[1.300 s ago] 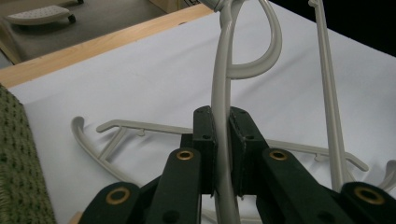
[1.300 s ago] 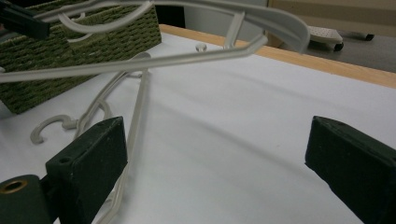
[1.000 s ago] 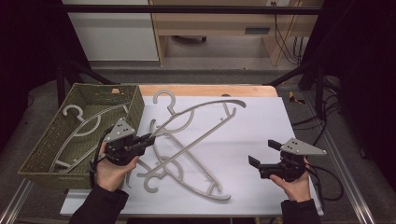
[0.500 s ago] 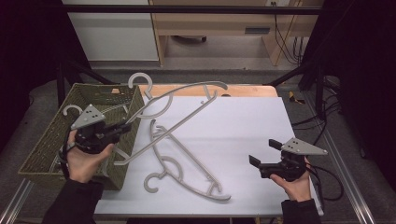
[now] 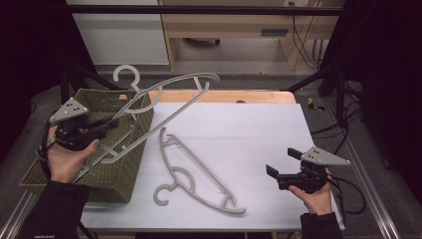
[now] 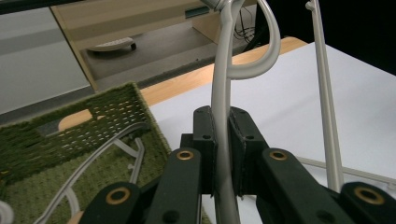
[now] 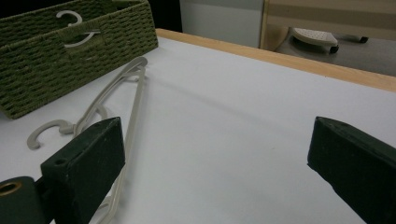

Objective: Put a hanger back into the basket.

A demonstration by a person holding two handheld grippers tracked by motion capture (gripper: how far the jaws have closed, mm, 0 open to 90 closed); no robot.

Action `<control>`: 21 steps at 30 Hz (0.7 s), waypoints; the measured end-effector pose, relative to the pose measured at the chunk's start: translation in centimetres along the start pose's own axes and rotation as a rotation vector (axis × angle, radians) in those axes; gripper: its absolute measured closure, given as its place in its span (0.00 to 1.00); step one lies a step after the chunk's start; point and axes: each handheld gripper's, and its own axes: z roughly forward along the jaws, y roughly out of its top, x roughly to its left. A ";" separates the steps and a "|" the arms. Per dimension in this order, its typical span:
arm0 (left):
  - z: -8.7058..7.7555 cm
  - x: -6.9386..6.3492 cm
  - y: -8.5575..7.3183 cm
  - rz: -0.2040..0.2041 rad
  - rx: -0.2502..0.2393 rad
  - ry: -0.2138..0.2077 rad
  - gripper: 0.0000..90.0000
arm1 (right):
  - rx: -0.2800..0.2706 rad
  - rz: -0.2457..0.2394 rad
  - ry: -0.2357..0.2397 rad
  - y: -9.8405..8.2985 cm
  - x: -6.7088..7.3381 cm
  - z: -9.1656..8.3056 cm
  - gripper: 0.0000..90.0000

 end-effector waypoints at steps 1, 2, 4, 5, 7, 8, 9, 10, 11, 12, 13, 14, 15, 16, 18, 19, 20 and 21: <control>-0.1 0.3 0.0 0.000 0.002 0.008 0.91 | 0.000 -0.002 -0.001 0.0 0.0 0.0 0.04; -0.1 0.3 0.0 0.000 0.002 0.008 0.91 | 0.000 -0.002 -0.001 0.0 0.0 0.0 0.04; -0.2 1.3 0.0 0.000 0.007 0.028 0.91 | -0.003 0.003 -0.003 0.0 0.0 -0.1 0.04; -0.2 1.3 0.0 0.000 0.007 0.028 0.91 | -0.003 0.003 -0.003 0.0 0.0 -0.1 0.04; -0.4 2.2 -0.2 -0.005 0.011 0.051 0.91 | 0.000 0.000 0.002 0.0 -0.1 -0.1 0.04; -0.5 2.5 -0.3 -0.004 0.010 0.062 0.91 | 0.004 0.001 0.001 0.0 -0.1 0.0 0.04; -0.5 2.5 -0.3 -0.004 0.010 0.062 0.91 | 0.007 -0.001 0.001 0.0 0.0 0.0 0.04; -0.6 3.2 -0.5 -0.020 0.007 0.078 0.91 | 0.006 0.003 -0.002 0.0 0.0 0.1 0.04; -0.6 3.6 -0.7 -0.022 0.007 0.084 0.91 | 0.007 0.001 -0.001 0.0 0.0 0.1 0.04; -0.7 3.9 -0.8 -0.027 0.005 0.092 0.91 | 0.008 0.002 -0.002 0.0 0.0 0.1 0.04; -0.7 3.9 -0.8 -0.027 0.005 0.092 0.91 | 0.008 0.002 -0.002 0.0 0.0 0.1 0.04; -0.7 4.6 -1.2 -0.032 0.012 0.103 0.91 | 0.007 0.001 -0.004 0.0 0.0 0.1 0.04; -0.8 4.9 -1.3 -0.029 0.016 0.108 0.91 | 0.007 0.002 -0.004 0.0 0.0 0.1 0.04; -0.8 5.2 -1.5 -0.034 0.019 0.113 0.91 | 0.007 0.002 -0.004 0.0 0.0 0.1 0.04; -0.8 5.7 -1.8 -0.032 0.024 0.121 0.91 | 0.009 -0.001 -0.003 0.0 0.0 0.1 0.04; -0.8 5.9 -1.9 -0.035 0.025 0.124 0.91 | 0.011 0.003 -0.001 -0.1 0.0 0.2 0.04; -0.8 6.2 -2.1 -0.039 0.032 0.125 0.91 | 0.015 -0.004 0.001 -0.1 0.0 0.2 0.04; -0.8 6.4 -2.2 -0.039 0.034 0.127 0.91 | 0.013 0.001 -0.001 -0.1 0.0 0.3 0.04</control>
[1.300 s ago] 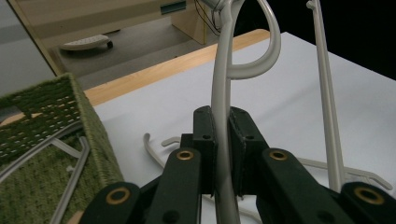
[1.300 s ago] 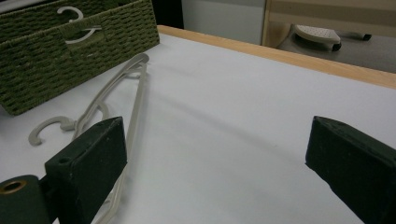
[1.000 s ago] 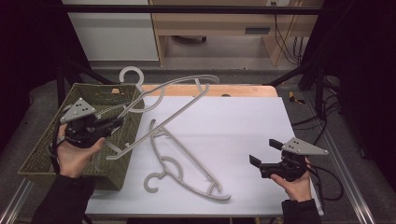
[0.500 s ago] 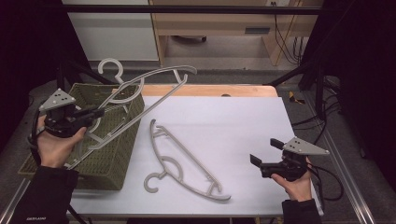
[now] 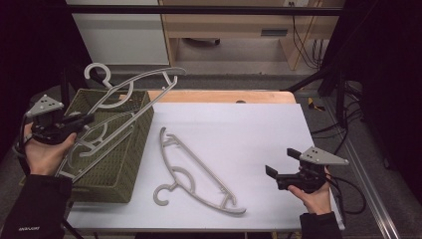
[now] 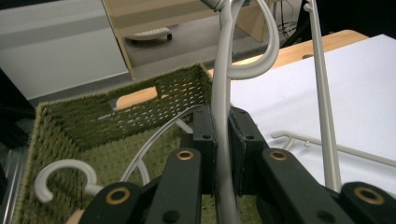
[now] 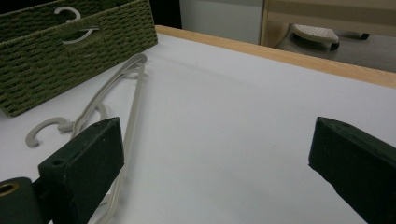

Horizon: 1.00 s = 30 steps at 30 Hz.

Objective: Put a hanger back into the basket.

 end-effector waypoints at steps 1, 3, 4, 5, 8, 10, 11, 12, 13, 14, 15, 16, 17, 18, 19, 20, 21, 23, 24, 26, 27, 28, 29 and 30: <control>0.1 0.3 -0.1 0.002 0.007 0.002 0.91 | 0.001 0.001 0.002 0.0 0.0 0.0 0.04; 0.2 0.9 -0.5 0.001 0.016 0.004 0.91 | 0.006 -0.004 0.003 0.0 0.0 0.0 0.04; 0.3 1.1 -0.6 0.002 0.021 0.007 0.91 | 0.006 -0.004 0.004 0.0 0.0 0.0 0.04; 0.4 1.4 -0.8 0.002 0.028 0.012 0.91 | 0.006 -0.005 0.004 0.0 0.0 0.0 0.04; 0.7 2.2 -1.3 0.000 0.041 0.029 0.91 | 0.008 -0.006 0.003 0.0 0.0 0.1 0.04; 0.8 2.8 -1.7 0.002 0.049 0.047 0.91 | 0.010 -0.003 0.002 0.0 0.0 0.1 0.04; 0.8 3.1 -1.8 -0.001 0.050 0.054 0.91 | 0.010 -0.003 0.002 0.0 0.0 0.1 0.04; 0.8 3.3 -2.0 0.000 0.054 0.056 0.91 | 0.010 -0.003 0.002 0.0 0.0 0.1 0.04; 0.7 3.6 -2.1 -0.004 0.059 0.057 0.91 | 0.008 -0.004 0.002 0.0 -0.1 0.1 0.04; 0.7 3.9 -2.4 -0.007 0.058 0.064 0.91 | 0.009 -0.003 0.003 0.0 -0.1 0.1 0.04; 0.6 4.1 -2.5 -0.003 0.062 0.065 0.91 | 0.010 -0.003 0.002 0.0 -0.1 0.1 0.04; 0.6 4.3 -2.7 -0.003 0.064 0.069 0.91 | 0.009 -0.001 0.004 0.0 -0.1 0.1 0.04; 0.5 4.5 -2.8 -0.003 0.067 0.072 0.91 | 0.011 -0.003 0.002 0.0 -0.1 0.1 0.04; 0.5 4.7 -3.0 -0.004 0.067 0.075 0.91 | 0.011 -0.003 0.002 -0.1 -0.1 0.1 0.04; 0.4 4.9 -3.2 -0.009 0.067 0.075 0.91 | 0.011 -0.003 0.002 -0.1 -0.1 0.1 0.04; 0.3 5.1 -3.3 -0.010 0.066 0.078 0.91 | 0.008 0.002 0.000 0.0 0.0 0.1 0.04; 0.2 5.3 -3.5 -0.015 0.064 0.078 0.91 | 0.008 0.002 0.000 0.0 0.0 0.2 0.04; 0.0 5.6 -3.7 -0.014 0.064 0.078 0.91 | 0.010 0.002 -0.001 -0.1 0.0 0.2 0.04; -0.1 5.7 -3.7 -0.012 0.065 0.078 0.91 | 0.010 0.002 -0.003 -0.1 -0.1 0.2 0.04; -0.3 5.9 -3.9 -0.001 0.072 0.077 0.91 | 0.012 0.002 -0.003 -0.1 -0.1 0.2 0.04; -0.4 6.0 -3.9 0.012 0.081 0.079 0.91 | 0.015 -0.004 -0.001 -0.1 -0.1 0.2 0.04; -0.6 6.1 -3.9 0.017 0.083 0.084 0.91 | 0.015 -0.004 -0.001 -0.1 -0.1 0.2 0.04; -0.7 6.3 -4.0 0.028 0.089 0.087 0.91 | 0.015 -0.004 -0.001 -0.1 -0.1 0.2 0.04; -0.8 6.4 -4.0 0.029 0.091 0.093 0.91 | 0.015 -0.004 -0.001 -0.1 -0.1 0.2 0.04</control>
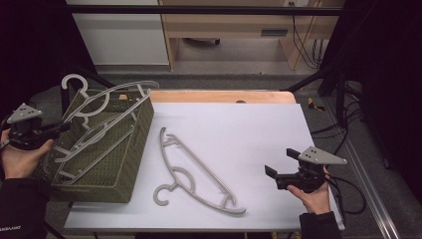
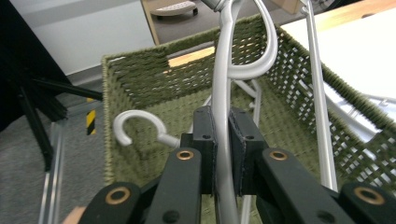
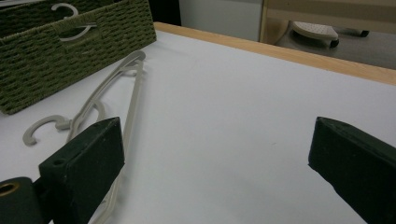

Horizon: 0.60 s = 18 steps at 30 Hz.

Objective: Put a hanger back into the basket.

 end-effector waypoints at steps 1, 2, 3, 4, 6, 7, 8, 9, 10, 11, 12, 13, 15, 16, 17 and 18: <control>-0.1 0.2 -0.1 0.006 -0.001 0.008 0.91 | 0.001 0.000 -0.001 0.0 0.0 0.0 0.04; -0.2 0.4 -0.1 0.003 0.002 0.010 0.91 | 0.001 0.000 -0.001 0.0 0.0 0.0 0.04; -0.3 0.6 -0.2 0.003 0.003 0.016 0.91 | 0.001 0.000 -0.001 0.0 0.0 0.0 0.04; -0.4 0.9 -0.3 -0.004 -0.002 0.021 0.91 | 0.001 -0.001 -0.002 0.0 0.0 0.0 0.04; -0.6 1.3 -0.6 -0.010 -0.004 0.025 0.91 | 0.000 0.000 -0.001 0.0 0.0 0.0 0.04; -0.7 1.5 -0.7 -0.009 -0.004 0.027 0.91 | 0.000 0.000 -0.001 0.0 0.0 0.0 0.04; -0.7 1.6 -0.9 -0.016 -0.004 0.027 0.91 | 0.000 0.000 -0.002 0.0 0.0 0.0 0.04; -0.7 1.7 -1.1 -0.019 -0.001 0.030 0.91 | -0.003 0.006 -0.004 0.0 0.0 0.0 0.04; -0.8 1.8 -1.3 -0.019 0.003 0.035 0.91 | -0.003 0.006 -0.004 0.0 0.0 0.0 0.04; -0.8 1.9 -1.6 -0.019 0.008 0.040 0.91 | -0.004 0.005 -0.005 0.0 0.0 0.0 0.04; -0.9 1.9 -1.7 -0.017 0.013 0.043 0.91 | -0.005 0.006 -0.004 0.0 0.0 0.0 0.04; -0.9 2.0 -1.9 -0.015 0.015 0.047 0.91 | -0.006 0.006 -0.004 0.0 0.0 0.0 0.04; -1.0 2.2 -2.3 -0.018 0.020 0.049 0.91 | -0.002 0.002 -0.002 0.0 0.0 -0.1 0.04; -1.1 2.4 -2.5 -0.022 0.022 0.049 0.91 | -0.006 0.008 -0.005 0.0 0.0 -0.1 0.04; -1.1 2.4 -2.6 -0.025 0.022 0.050 0.91 | -0.005 0.007 -0.005 0.0 0.0 0.0 0.04; -1.1 2.4 -2.7 -0.021 0.028 0.050 0.91 | -0.005 0.007 -0.005 0.0 0.0 0.0 0.04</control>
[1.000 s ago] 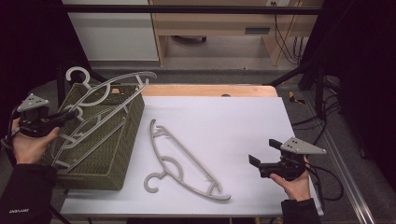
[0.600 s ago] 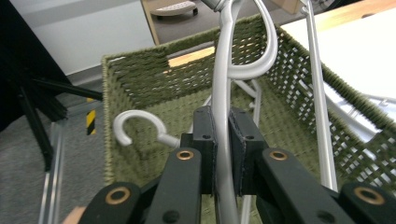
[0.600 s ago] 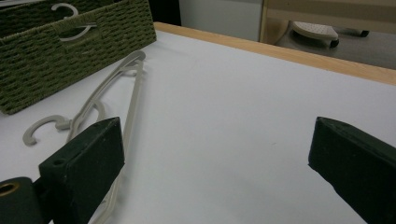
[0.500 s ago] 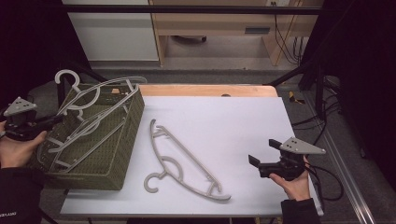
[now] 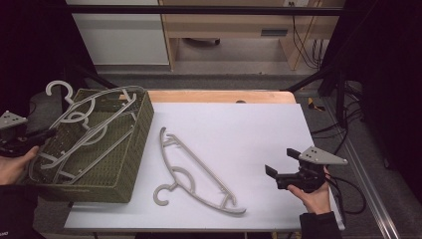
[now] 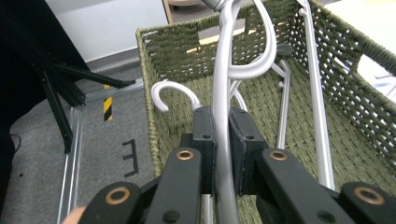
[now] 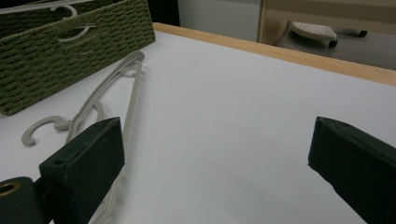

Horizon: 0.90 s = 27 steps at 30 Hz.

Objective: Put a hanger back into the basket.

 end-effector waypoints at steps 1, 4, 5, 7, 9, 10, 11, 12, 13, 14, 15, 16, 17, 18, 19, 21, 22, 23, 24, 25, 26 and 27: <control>0.1 0.0 -0.1 0.003 0.004 0.001 0.91 | 0.001 0.000 -0.002 0.0 0.0 0.0 0.04; 0.3 -0.1 -0.3 0.012 0.021 0.008 0.91 | 0.006 -0.003 0.002 0.0 0.0 0.1 0.04; 0.5 -0.2 -0.4 0.021 0.032 0.012 0.91 | 0.007 -0.005 -0.001 0.0 0.0 0.1 0.04; 0.9 -0.4 -0.6 0.032 0.044 0.020 0.91 | 0.005 -0.002 -0.001 0.0 0.1 0.1 0.04; 1.3 -0.7 -0.8 0.040 0.053 0.023 0.91 | 0.008 -0.006 0.002 0.0 0.0 0.1 0.04; 1.5 -0.8 -0.8 0.043 0.056 0.022 0.91 | 0.008 -0.005 0.002 0.0 0.0 0.1 0.04; 1.8 -1.0 -0.8 0.039 0.057 0.022 0.91 | 0.008 -0.005 0.002 0.0 0.0 0.1 0.04; 2.0 -1.2 -0.9 0.042 0.060 0.021 0.91 | 0.004 -0.002 0.000 0.0 0.0 0.1 0.04; 2.2 -1.3 -0.9 0.049 0.065 0.026 0.91 | 0.005 -0.002 0.000 0.0 0.1 0.1 0.04; 2.3 -1.4 -0.9 0.051 0.069 0.028 0.91 | 0.006 -0.003 0.001 0.0 0.1 0.1 0.04; 2.5 -1.5 -0.9 0.060 0.080 0.027 0.91 | 0.006 -0.003 0.000 0.0 0.1 0.1 0.04; 2.7 -1.7 -0.9 0.073 0.090 0.033 0.91 | 0.006 -0.002 0.000 0.0 0.0 0.1 0.04; 3.0 -1.9 -1.0 0.078 0.093 0.037 0.91 | 0.007 -0.002 0.001 0.0 0.0 0.1 0.04; 3.3 -2.1 -1.0 0.080 0.096 0.037 0.91 | 0.008 -0.003 0.001 0.0 0.1 0.2 0.04; 3.4 -2.2 -1.0 0.080 0.101 0.038 0.91 | 0.007 -0.003 0.001 0.0 0.1 0.1 0.04; 3.7 -2.2 -1.3 0.066 0.105 0.045 0.91 | 0.006 -0.003 0.001 0.0 0.1 0.1 0.04; 3.7 -2.0 -1.5 0.059 0.109 0.036 0.91 | 0.005 -0.004 0.002 0.0 0.0 0.1 0.04; 3.8 -1.9 -1.7 0.043 0.117 0.028 0.91 | 0.006 -0.004 0.002 0.0 0.0 0.1 0.04; 3.9 -1.9 -1.9 0.041 0.136 0.026 0.91 | 0.007 -0.008 0.004 0.0 0.0 0.0 0.04; 4.0 -1.9 -2.1 0.044 0.148 0.030 0.90 | 0.008 -0.006 0.004 0.0 0.0 0.0 0.04; 4.3 -2.0 -2.2 0.048 0.163 0.033 0.90 | 0.005 -0.003 0.003 0.0 0.0 0.1 0.04; 4.4 -2.1 -2.2 0.056 0.176 0.039 0.90 | 0.005 -0.003 0.001 0.0 0.1 0.1 0.04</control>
